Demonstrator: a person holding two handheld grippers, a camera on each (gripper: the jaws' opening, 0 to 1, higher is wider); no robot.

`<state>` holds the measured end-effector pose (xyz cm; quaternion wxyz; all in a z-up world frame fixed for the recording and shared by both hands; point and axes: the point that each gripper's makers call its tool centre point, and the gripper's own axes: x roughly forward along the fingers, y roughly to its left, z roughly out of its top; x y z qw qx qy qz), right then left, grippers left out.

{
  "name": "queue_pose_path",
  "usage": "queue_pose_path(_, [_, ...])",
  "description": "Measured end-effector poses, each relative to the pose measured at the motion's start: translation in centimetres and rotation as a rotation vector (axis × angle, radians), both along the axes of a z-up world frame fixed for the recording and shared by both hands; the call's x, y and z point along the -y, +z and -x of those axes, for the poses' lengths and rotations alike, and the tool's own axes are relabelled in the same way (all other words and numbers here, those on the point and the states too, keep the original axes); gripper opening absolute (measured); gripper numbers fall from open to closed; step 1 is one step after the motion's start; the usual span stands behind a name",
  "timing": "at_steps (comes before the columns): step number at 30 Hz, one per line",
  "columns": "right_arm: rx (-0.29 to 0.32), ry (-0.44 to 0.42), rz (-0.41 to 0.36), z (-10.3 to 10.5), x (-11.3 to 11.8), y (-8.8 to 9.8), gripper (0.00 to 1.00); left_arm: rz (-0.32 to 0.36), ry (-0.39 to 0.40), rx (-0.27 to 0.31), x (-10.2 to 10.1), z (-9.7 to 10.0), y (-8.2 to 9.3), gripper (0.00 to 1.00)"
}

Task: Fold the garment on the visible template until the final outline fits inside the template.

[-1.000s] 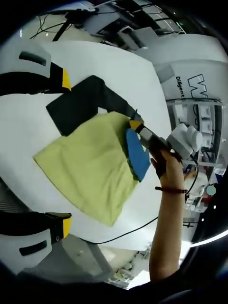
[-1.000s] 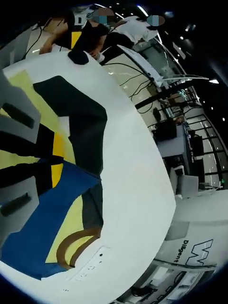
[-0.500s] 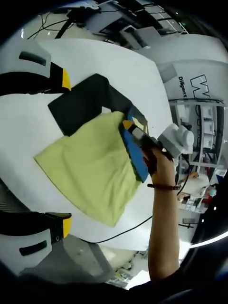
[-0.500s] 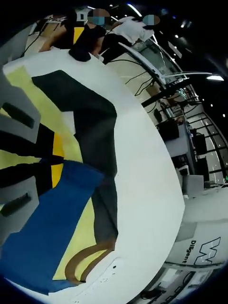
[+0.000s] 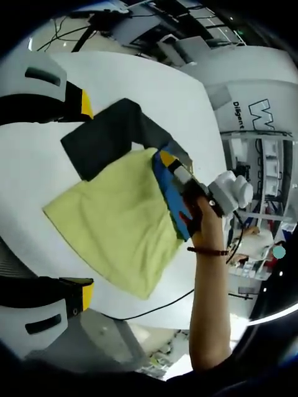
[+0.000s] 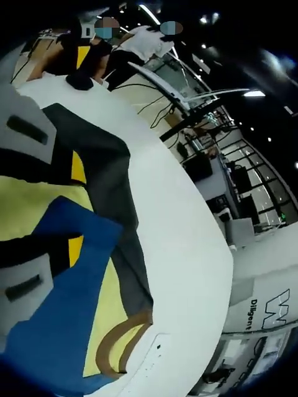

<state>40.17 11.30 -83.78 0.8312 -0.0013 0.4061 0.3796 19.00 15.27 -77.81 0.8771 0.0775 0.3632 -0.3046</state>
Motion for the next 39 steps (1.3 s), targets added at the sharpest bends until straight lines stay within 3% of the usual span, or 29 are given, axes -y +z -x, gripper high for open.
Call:
queue_pose_path(12, [0.018,-0.040,-0.008,1.0,3.2,1.7,0.76,0.013,0.044,0.001,-0.2,-0.2,0.6,0.99])
queue_pose_path(20, [0.025,-0.052,-0.012,1.9,5.3,2.9,0.94,0.027,0.067,0.014,-0.2,-0.6,1.1,0.99])
queue_pose_path(23, [0.056,-0.067,0.008,1.9,6.8,3.2,0.97,0.025,0.068,0.015,0.1,-0.6,1.2,0.99])
queue_pose_path(32, [0.052,-0.149,0.013,1.9,10.7,3.2,0.99,0.015,0.056,0.012,0.6,-0.3,1.0,0.99])
queue_pose_path(39, [0.048,-0.217,0.010,1.6,15.1,3.1,0.99,0.014,0.050,0.014,0.6,-0.3,1.1,0.99])
